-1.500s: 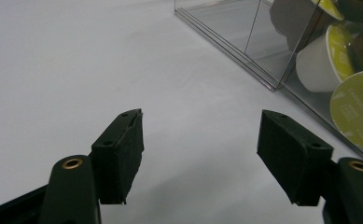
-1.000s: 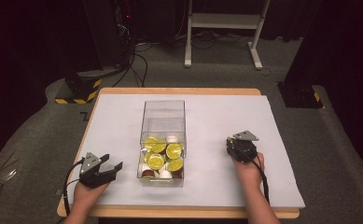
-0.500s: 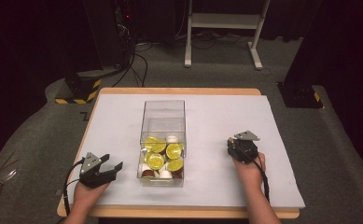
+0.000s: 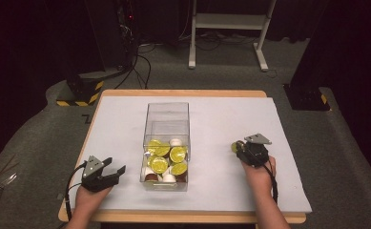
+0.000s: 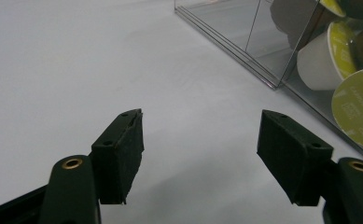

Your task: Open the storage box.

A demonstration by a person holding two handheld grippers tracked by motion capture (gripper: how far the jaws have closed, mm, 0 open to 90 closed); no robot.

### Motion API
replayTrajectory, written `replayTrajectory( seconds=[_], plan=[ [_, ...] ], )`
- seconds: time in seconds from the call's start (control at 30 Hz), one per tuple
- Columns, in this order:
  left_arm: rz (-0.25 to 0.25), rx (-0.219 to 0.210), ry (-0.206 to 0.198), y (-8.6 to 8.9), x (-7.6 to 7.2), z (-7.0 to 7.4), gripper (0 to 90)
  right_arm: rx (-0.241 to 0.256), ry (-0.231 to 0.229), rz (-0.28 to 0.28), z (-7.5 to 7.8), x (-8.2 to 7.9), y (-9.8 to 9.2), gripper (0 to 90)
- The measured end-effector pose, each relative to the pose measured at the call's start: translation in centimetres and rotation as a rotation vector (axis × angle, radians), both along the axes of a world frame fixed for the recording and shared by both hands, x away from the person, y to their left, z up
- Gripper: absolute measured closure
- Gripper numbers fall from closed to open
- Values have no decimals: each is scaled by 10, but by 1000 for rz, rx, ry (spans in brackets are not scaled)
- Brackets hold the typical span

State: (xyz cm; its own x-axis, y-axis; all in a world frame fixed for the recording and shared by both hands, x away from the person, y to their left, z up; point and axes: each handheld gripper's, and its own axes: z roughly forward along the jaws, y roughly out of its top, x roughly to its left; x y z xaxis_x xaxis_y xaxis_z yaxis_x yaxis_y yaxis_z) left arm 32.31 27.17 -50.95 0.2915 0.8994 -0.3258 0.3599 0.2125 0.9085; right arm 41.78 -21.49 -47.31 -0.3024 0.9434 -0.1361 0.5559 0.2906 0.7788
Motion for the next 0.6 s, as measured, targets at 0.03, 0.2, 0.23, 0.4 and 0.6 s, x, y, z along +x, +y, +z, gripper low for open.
replayTrajectory(
  seconds=[0.03,0.2,0.23,0.4,0.6],
  plan=[
    [-2,4,1,0,0,0,317,2,-3,0,1,-1,0,515],
    [-1,4,0,0,0,0,317,-7,-26,9,7,-5,0,582],
    [-3,8,1,0,0,0,317,-12,-28,8,7,-6,0,600],
    [-6,11,2,1,0,0,317,-15,-27,-15,7,-5,-8,638],
    [-1,6,1,0,0,0,317,-6,-40,-28,8,-10,-17,666]
  ],
)
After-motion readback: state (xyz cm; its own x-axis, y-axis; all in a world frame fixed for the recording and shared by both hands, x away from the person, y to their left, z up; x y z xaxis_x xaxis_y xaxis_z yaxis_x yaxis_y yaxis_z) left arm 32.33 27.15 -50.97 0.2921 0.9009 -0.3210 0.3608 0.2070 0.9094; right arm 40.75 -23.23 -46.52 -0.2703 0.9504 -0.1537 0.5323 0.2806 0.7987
